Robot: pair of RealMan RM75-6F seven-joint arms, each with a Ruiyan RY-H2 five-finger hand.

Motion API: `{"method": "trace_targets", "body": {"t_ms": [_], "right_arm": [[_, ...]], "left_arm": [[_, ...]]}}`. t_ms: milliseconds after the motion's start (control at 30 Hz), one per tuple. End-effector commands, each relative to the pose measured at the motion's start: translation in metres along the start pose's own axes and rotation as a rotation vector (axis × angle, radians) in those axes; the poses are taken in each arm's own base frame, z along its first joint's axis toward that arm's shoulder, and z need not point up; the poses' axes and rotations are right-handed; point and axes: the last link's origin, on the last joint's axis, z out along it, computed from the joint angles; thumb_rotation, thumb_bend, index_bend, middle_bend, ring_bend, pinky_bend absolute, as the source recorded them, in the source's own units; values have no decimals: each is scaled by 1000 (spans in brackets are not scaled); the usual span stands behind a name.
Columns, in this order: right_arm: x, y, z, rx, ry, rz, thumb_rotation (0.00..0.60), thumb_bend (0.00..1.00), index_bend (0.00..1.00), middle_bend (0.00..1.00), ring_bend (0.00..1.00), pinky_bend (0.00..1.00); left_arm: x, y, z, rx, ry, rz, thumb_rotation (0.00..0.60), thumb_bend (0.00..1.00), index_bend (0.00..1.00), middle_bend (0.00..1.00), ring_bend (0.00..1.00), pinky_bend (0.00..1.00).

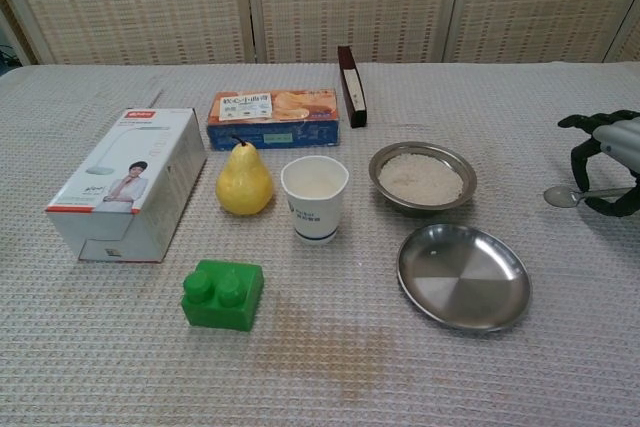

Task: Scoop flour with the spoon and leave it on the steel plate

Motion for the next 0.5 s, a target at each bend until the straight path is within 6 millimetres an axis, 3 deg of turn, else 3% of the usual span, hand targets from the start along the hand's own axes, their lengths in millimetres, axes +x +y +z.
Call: {"method": "trace_targets", "body": {"t_ms": [33,167,367,500], "right_arm": [[18,-3,3,6,40,-39,600,407,681,8,0,0],[42,-20,9,35,85,-82,600,417,684,14,0,0],[76,-66,24,94,130,-178,600,418,694,23,0,0],[87,-97,33,123,148,-283,600,419,697,27,0,0]], "left_arm": [[1,1,-1,-3,1,-2,600,404,0,0,0,108],[1,1,-1,-7,2,-9,600,404,0,0,0,108],[3,3,-3,-23,4,-17,600,405,0,0,0,109],[5,3,-4,-27,5,-23,600,407,0,0,0,110]]}}
